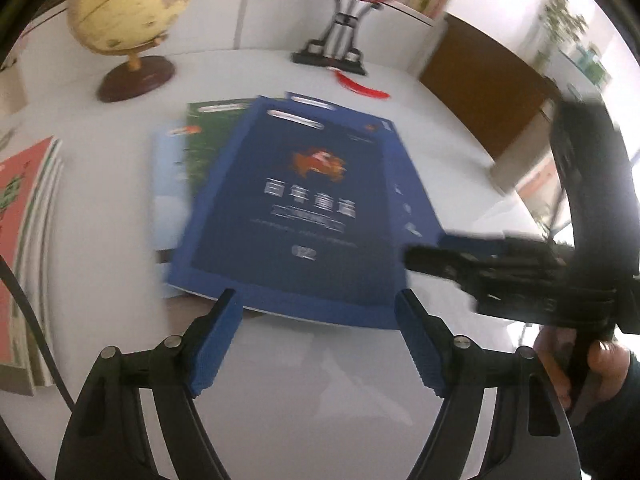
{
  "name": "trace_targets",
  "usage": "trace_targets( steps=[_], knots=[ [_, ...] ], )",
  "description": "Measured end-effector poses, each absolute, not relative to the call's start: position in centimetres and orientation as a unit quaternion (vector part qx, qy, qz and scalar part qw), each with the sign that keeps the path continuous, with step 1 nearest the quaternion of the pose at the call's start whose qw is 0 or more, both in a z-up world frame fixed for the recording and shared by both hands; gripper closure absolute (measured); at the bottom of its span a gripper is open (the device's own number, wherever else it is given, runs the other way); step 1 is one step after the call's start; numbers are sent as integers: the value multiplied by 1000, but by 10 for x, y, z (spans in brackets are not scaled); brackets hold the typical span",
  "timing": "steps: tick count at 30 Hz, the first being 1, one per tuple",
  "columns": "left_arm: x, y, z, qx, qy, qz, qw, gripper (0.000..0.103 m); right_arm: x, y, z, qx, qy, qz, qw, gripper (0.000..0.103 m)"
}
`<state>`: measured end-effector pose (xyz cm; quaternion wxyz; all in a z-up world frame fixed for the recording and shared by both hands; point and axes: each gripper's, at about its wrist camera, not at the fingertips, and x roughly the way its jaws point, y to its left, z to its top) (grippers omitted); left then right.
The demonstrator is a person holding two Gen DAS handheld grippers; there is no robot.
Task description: Organize books
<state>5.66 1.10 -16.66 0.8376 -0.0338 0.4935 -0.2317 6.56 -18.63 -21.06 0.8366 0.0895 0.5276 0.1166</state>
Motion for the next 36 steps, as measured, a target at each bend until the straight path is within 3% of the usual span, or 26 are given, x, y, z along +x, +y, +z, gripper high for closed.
trace_targets(
  steps=[5,11,18,21,23,28,32,36],
  knots=[
    [95,35,-162,-66,475,-200,854,27,68,-204,-219,177,551,134,804,46],
    [137,39,-185,-71,502,-193,840,27,69,-192,-225,194,564,144,790,46],
    [132,17,-201,-56,517,-195,832,28,76,-191,-238,217,574,137,778,46],
    [122,11,-201,-34,519,-195,832,42,79,-189,-239,217,572,137,779,46],
    [112,13,-196,-39,523,-208,826,58,79,-186,-238,215,572,142,779,44],
    [89,18,-181,-71,512,-249,819,58,65,-195,-224,170,551,132,806,45],
    [93,26,-179,-125,509,-265,810,58,62,-216,-223,218,533,148,804,56],
    [90,30,-170,-164,493,-291,803,58,58,-235,-213,278,503,176,800,58]
  ],
)
